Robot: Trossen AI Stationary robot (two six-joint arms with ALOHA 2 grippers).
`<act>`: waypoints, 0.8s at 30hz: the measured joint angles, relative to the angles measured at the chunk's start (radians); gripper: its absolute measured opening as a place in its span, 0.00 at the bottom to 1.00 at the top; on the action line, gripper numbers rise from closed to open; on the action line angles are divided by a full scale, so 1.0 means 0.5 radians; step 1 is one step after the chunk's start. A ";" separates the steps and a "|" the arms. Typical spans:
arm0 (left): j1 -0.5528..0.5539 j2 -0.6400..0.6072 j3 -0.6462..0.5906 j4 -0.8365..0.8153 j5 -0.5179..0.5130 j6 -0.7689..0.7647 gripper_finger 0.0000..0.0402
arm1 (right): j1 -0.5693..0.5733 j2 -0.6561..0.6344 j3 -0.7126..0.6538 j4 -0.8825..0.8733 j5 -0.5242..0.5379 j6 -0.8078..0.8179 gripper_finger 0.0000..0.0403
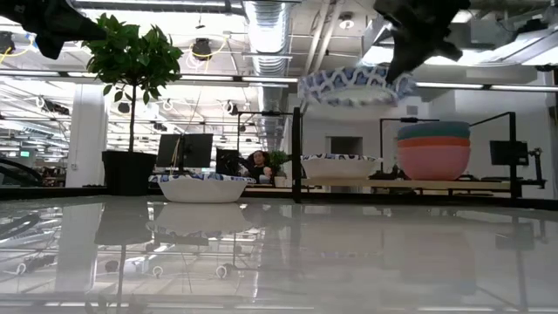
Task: Place and stack bowls onto a shelf
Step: Stack the right blue pattern bowl on top of the other blue pattern bowl on the shelf
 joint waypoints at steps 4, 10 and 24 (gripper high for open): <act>0.000 0.000 0.000 0.000 0.000 0.000 0.00 | -0.173 -0.031 0.120 -0.033 0.235 -0.127 0.05; 0.000 0.000 0.000 0.000 -0.012 0.000 0.00 | -0.582 0.057 0.146 0.152 0.258 -0.327 0.05; 0.000 0.000 0.000 -0.001 -0.014 0.000 0.00 | -1.288 0.434 0.144 0.472 -0.640 -0.507 0.05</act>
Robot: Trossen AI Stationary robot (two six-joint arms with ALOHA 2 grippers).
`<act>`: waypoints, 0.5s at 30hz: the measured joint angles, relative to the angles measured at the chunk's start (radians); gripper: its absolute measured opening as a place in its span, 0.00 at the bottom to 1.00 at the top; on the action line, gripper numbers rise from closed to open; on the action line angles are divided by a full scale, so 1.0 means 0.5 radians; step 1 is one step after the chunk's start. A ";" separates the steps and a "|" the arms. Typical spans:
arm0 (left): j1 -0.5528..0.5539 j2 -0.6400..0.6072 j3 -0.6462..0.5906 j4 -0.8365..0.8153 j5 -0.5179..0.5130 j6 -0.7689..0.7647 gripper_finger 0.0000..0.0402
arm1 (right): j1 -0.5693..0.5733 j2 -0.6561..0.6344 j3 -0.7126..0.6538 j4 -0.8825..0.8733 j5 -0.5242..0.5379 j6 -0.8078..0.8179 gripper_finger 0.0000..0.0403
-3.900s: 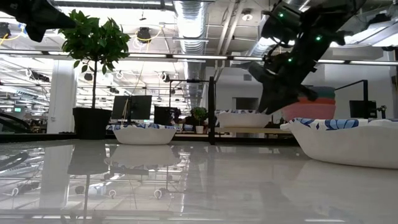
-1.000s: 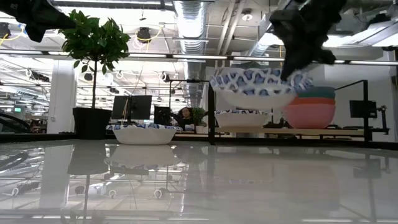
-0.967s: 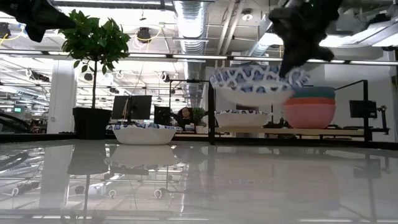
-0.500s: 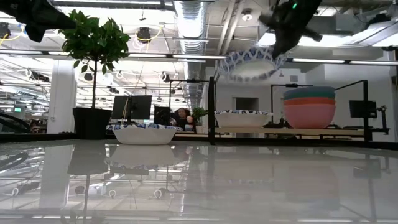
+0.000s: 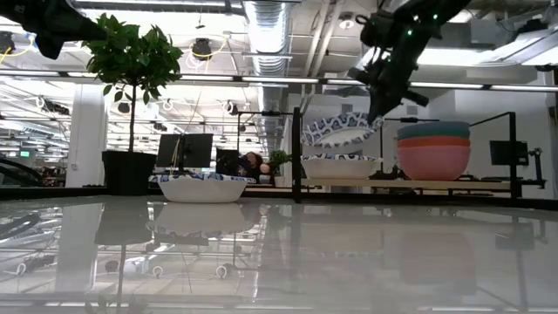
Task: Place and stack bowls onto a shelf
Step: Stack the right blue pattern bowl on top of the other blue pattern bowl on the shelf
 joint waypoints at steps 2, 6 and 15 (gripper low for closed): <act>0.000 0.000 0.000 0.000 0.000 0.000 0.00 | -0.049 0.024 -0.001 0.017 -0.108 -0.008 0.06; 0.000 0.000 0.000 0.000 -0.001 0.000 0.00 | -0.124 0.075 -0.001 0.053 -0.255 -0.014 0.06; 0.000 0.000 0.000 0.000 -0.001 0.000 0.00 | -0.174 0.212 -0.001 0.077 -0.520 -0.057 0.06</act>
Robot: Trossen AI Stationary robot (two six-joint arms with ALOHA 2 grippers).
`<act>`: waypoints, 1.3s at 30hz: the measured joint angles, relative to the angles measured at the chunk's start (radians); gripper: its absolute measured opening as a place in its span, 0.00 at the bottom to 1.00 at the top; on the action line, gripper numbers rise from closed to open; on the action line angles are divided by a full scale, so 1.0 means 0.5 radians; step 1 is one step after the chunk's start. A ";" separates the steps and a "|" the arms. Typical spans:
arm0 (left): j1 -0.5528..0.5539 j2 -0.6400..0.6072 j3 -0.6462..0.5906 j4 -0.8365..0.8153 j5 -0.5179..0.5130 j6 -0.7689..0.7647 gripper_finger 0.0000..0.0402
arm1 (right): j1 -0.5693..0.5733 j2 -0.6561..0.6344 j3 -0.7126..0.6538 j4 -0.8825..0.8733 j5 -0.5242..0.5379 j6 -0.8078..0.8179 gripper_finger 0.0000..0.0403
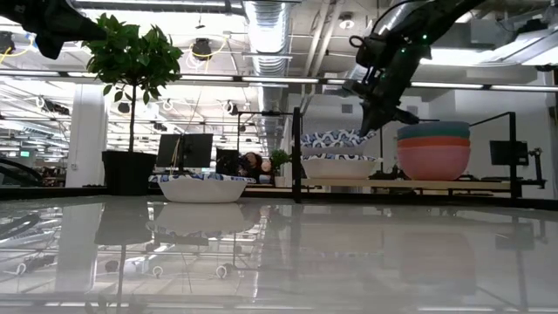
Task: Place and stack bowls onto a shelf
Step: Stack the right blue pattern bowl on top of the other blue pattern bowl on the shelf, then stack the top blue pattern bowl on top of the other blue pattern bowl on the shelf
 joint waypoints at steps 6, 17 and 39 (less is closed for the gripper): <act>0.000 0.000 0.000 0.000 -0.001 0.000 0.00 | -0.011 0.056 0.000 -0.039 0.000 -0.035 0.07; -0.001 0.000 0.000 0.000 -0.001 0.000 0.00 | -0.021 0.059 0.000 -0.058 0.001 -0.086 0.12; -0.001 0.000 0.000 0.000 0.000 0.000 0.00 | -0.023 0.021 0.023 -0.087 0.008 -0.156 0.49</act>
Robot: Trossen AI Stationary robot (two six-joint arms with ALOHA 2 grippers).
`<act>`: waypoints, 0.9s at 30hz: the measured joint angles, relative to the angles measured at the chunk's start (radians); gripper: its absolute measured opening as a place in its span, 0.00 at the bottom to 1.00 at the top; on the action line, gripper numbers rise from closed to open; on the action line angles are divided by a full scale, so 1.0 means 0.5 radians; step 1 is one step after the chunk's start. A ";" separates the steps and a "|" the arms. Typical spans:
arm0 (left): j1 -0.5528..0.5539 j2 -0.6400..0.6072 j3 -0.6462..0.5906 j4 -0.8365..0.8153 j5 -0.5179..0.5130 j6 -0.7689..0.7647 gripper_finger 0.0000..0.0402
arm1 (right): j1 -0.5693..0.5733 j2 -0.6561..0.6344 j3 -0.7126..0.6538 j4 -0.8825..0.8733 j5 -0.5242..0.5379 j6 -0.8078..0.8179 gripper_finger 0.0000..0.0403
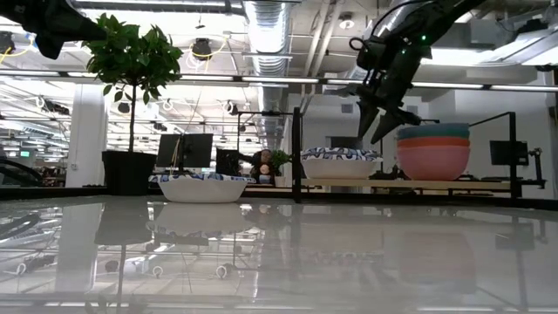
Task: Place and stack bowls onto a shelf
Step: Stack the top blue pattern bowl on top of the other blue pattern bowl on the shelf
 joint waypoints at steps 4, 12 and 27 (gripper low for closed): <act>0.001 0.000 0.000 0.000 -0.001 0.000 0.00 | 0.018 -0.074 0.095 -0.090 0.001 -0.005 0.47; 0.000 0.000 0.000 0.000 -0.001 0.000 0.00 | 0.339 -0.294 0.201 0.030 0.002 -0.190 0.46; 0.000 0.001 0.000 0.000 -0.018 -0.001 0.00 | 1.503 0.309 0.201 0.868 0.656 -1.741 0.46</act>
